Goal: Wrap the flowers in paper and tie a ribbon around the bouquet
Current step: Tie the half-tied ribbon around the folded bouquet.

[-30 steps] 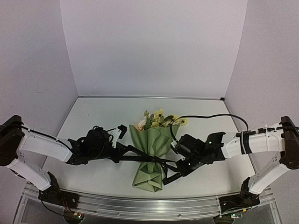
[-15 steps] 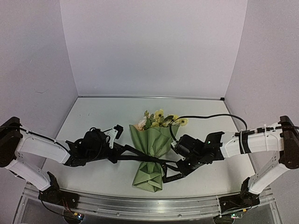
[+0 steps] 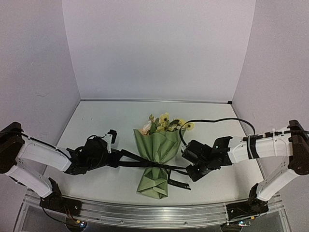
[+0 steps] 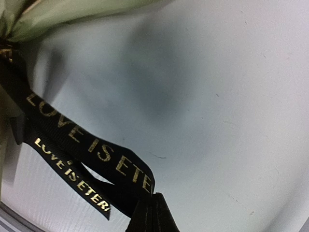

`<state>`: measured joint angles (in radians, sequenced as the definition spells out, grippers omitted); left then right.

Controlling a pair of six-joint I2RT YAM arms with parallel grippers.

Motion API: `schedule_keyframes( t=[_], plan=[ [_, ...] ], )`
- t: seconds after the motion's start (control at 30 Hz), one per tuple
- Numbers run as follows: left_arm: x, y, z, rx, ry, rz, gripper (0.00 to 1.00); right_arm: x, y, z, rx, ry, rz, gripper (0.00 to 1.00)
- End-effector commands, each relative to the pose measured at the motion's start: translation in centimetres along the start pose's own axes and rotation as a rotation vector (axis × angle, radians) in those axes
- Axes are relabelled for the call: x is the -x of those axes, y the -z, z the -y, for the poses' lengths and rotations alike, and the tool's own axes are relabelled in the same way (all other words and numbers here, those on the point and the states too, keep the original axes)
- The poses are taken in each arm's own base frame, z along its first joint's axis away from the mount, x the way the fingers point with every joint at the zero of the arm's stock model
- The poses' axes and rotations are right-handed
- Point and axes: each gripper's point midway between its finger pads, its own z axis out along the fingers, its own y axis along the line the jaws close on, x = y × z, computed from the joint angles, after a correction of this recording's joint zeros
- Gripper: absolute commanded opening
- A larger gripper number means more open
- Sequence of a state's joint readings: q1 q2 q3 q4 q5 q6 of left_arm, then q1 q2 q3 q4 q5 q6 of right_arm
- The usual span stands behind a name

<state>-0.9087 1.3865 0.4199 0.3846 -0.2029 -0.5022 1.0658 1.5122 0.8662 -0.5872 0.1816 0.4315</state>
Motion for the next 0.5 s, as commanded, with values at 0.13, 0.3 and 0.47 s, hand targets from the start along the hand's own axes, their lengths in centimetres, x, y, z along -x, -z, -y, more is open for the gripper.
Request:
schedule_keyframes(
  t=[0.13,0.3,0.47],
  plan=[
    [-0.4,0.5,-4.3,0.157,0.300,0.033,0.00,-3.3,-0.5,5.5,-0.160,-0.133,-0.023,0.00],
    [-0.9,0.3,-4.9,0.185,0.347,0.023,0.00,-3.0,-0.1,5.9,-0.174,-0.138,-0.008,0.00],
    [-1.4,0.8,-6.9,0.255,0.427,0.015,0.00,-3.7,-0.1,7.8,-0.228,-0.213,0.000,0.00]
  ],
)
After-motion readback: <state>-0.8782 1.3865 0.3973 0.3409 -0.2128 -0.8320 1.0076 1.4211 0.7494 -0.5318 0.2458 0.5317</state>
